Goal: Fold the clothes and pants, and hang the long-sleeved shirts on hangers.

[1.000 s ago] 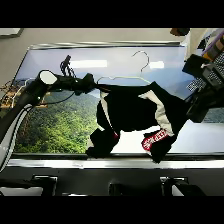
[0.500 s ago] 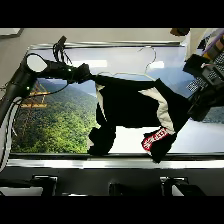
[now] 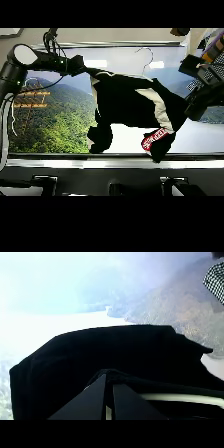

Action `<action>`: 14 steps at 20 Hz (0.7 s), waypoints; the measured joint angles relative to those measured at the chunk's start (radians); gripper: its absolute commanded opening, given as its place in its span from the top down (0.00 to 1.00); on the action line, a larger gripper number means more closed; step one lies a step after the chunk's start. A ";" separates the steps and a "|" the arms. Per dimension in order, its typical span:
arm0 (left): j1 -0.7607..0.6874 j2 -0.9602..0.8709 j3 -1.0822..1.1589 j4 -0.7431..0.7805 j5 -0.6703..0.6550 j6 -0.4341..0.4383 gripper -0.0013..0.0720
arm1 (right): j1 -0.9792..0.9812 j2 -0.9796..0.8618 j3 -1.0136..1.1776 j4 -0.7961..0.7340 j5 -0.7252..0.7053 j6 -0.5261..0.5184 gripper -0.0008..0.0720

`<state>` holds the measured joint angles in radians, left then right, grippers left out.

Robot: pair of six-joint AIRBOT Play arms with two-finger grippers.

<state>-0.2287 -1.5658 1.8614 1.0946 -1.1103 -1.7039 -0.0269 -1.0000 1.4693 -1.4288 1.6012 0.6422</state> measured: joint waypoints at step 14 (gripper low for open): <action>-0.205 -0.015 0.151 0.109 -0.132 -0.069 0.94 | 0.203 -0.097 -0.001 -0.041 -0.161 0.140 0.93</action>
<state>-0.4335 -1.5806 2.0129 1.2041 -1.2423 -1.7733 0.1757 -1.0966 1.4681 -1.4700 1.4406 0.7818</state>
